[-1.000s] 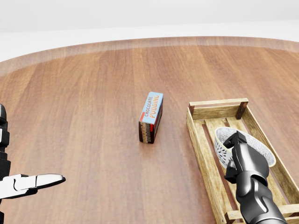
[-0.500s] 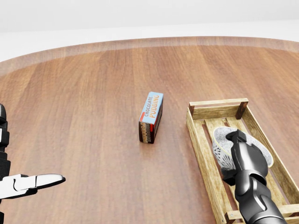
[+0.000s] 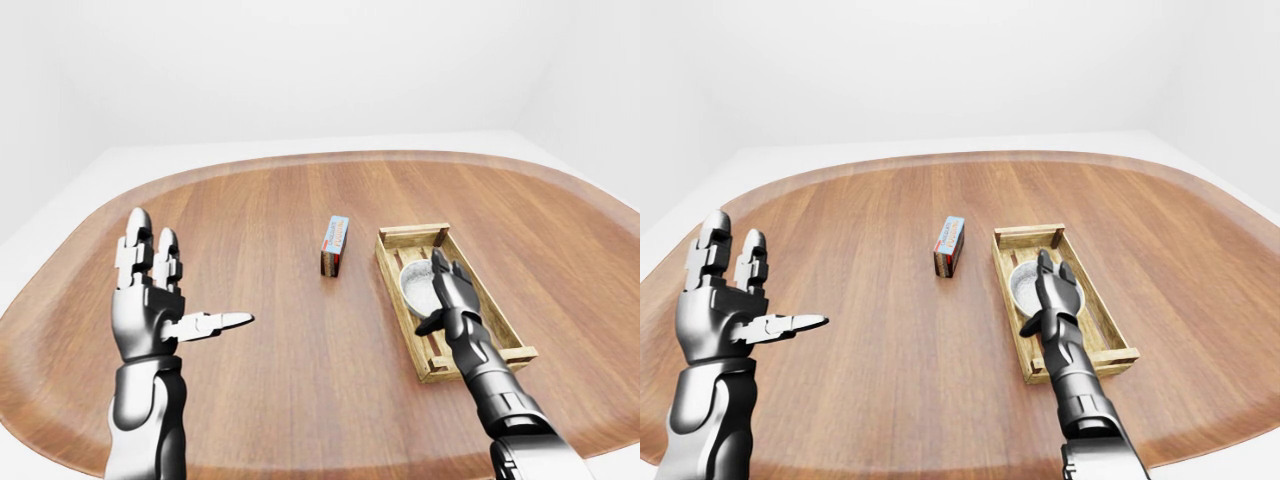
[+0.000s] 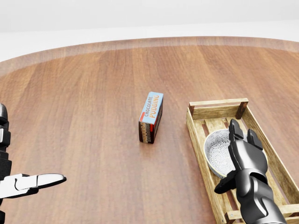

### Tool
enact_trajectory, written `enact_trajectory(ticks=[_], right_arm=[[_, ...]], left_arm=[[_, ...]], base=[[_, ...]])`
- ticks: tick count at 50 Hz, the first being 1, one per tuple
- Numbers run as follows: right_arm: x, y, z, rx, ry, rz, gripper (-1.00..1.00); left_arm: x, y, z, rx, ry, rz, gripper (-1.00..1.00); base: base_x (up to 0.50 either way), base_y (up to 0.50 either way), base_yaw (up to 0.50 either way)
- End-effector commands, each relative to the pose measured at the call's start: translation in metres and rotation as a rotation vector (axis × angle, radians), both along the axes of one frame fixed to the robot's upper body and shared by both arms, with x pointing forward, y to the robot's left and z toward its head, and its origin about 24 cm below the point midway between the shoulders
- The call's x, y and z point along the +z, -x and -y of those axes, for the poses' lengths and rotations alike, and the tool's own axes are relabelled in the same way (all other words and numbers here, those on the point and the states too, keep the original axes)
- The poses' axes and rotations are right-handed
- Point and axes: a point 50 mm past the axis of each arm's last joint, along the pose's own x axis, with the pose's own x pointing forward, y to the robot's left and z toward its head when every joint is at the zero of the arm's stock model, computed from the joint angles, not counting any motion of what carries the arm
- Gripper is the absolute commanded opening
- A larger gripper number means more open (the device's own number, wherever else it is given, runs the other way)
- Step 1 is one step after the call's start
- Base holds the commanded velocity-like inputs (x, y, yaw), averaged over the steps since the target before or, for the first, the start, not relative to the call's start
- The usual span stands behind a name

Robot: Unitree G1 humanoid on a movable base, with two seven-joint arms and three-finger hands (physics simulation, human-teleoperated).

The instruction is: Pick up the bowl on the left and put it in the tray.

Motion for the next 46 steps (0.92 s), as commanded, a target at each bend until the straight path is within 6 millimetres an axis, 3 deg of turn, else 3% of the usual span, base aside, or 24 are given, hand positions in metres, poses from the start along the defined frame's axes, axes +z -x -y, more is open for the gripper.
enact_trajectory(ticks=[1,12,17,24,32,37,46], right_arm=[[0.02,-0.001,-0.005,0.063,-0.012,0.044,1.0],[0.072,0.013,-0.021,0.198,0.104,0.163,1.0],[0.086,0.021,-0.03,0.232,0.149,0.181,1.0],[0.126,0.048,-0.058,0.307,0.254,0.255,1.0],[0.157,0.08,-0.079,0.337,0.276,0.312,1.0],[0.168,0.095,-0.083,0.335,0.274,0.335,1.0],[0.192,0.14,-0.098,0.375,0.21,0.421,1.0]], left_arm=[[-0.025,-0.014,0.008,-0.036,0.025,-0.109,1.0],[-0.025,-0.014,0.008,-0.037,0.024,-0.11,1.0],[-0.023,-0.013,0.008,-0.036,0.023,-0.102,1.0],[-0.023,-0.012,0.008,-0.038,0.023,-0.099,1.0],[-0.02,-0.009,0.009,-0.039,0.022,-0.086,1.0],[-0.02,-0.008,0.009,-0.039,0.021,-0.083,1.0],[-0.019,-0.007,0.009,-0.041,0.019,-0.082,1.0]], base=[[0.0,0.0,0.0],[0.0,0.0,0.0],[0.0,0.0,0.0],[0.0,0.0,0.0],[0.0,0.0,0.0],[0.0,0.0,0.0],[0.0,0.0,0.0]])
